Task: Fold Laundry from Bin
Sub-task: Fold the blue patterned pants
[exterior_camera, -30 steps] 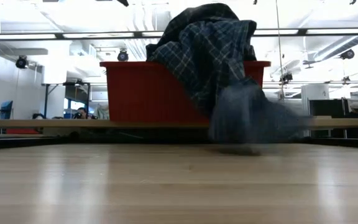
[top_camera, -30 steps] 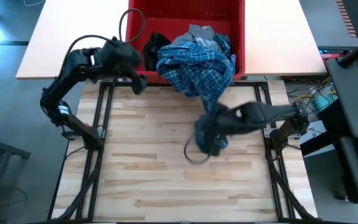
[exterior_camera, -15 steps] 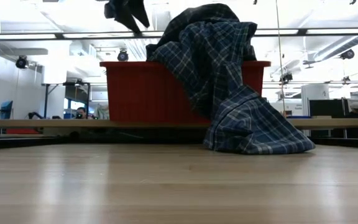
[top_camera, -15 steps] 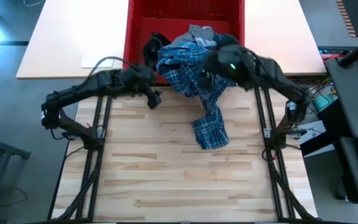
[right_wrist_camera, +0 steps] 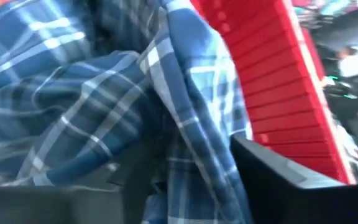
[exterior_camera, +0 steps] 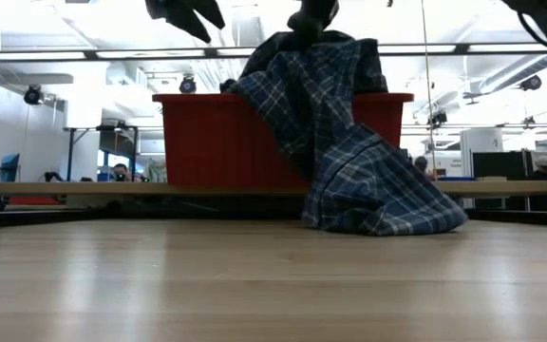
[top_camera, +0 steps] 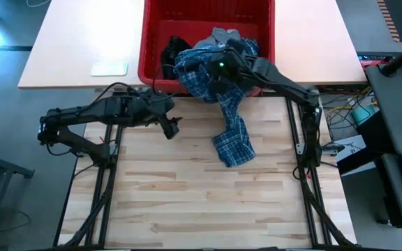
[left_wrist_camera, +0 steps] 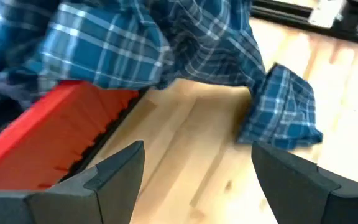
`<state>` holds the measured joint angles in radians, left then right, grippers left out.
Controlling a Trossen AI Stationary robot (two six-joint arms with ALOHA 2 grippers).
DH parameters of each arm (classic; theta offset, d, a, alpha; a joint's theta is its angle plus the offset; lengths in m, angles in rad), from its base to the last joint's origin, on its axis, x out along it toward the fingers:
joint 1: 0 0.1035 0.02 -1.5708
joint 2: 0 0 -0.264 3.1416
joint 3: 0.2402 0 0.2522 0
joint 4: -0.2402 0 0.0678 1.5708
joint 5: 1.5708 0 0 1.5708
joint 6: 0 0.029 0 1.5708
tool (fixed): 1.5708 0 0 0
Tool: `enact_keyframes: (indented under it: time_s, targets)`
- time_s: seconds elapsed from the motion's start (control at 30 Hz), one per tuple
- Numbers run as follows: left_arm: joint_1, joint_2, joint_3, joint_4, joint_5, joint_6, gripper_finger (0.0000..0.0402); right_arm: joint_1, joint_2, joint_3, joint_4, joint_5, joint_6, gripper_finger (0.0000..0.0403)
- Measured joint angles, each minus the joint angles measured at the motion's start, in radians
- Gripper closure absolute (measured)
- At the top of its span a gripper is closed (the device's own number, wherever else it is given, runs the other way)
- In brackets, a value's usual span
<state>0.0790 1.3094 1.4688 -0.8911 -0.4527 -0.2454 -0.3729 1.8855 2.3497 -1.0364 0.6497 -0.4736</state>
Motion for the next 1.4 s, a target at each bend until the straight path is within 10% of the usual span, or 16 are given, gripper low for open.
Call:
enact_keyframes:
  time_s: [0.17, 0.3, 0.6, 0.73, 0.87, 1.17, 1.4]
  targets:
    - [-0.001, -0.057, -0.020, -0.004, -0.044, -0.015, 0.0122, 0.000, -0.002, 0.000, 0.152, 0.075, -0.023, 0.0363]
    - [-0.001, -0.104, -0.048, -0.027, -0.090, -0.037, 0.0122, 0.050, -0.076, 0.000, 0.263, 0.020, 0.033, 0.0391]
    - [0.011, -0.220, -0.113, -0.043, -0.293, -0.046, 0.0122, 0.210, -0.364, 0.005, 0.294, -1.032, 0.491, 0.0394]
    - [0.051, -0.242, -0.117, -0.044, -0.316, -0.006, 0.0122, 0.342, -0.434, 0.005, 0.281, -1.233, 0.560, 0.0394]
    - [0.097, -0.243, -0.109, -0.043, -0.317, 0.033, 0.0122, 0.516, -0.454, 0.005, 0.179, -1.170, 0.616, 0.0394]
    - [0.184, -0.250, -0.107, -0.044, -0.317, 0.124, 0.0122, 0.799, -0.328, -0.024, -0.488, -0.569, 1.179, 0.0394]
    - [0.201, -0.252, -0.106, -0.044, -0.317, 0.141, 0.0122, 0.887, -0.256, -0.301, -0.404, -0.547, 1.397, 0.0394]
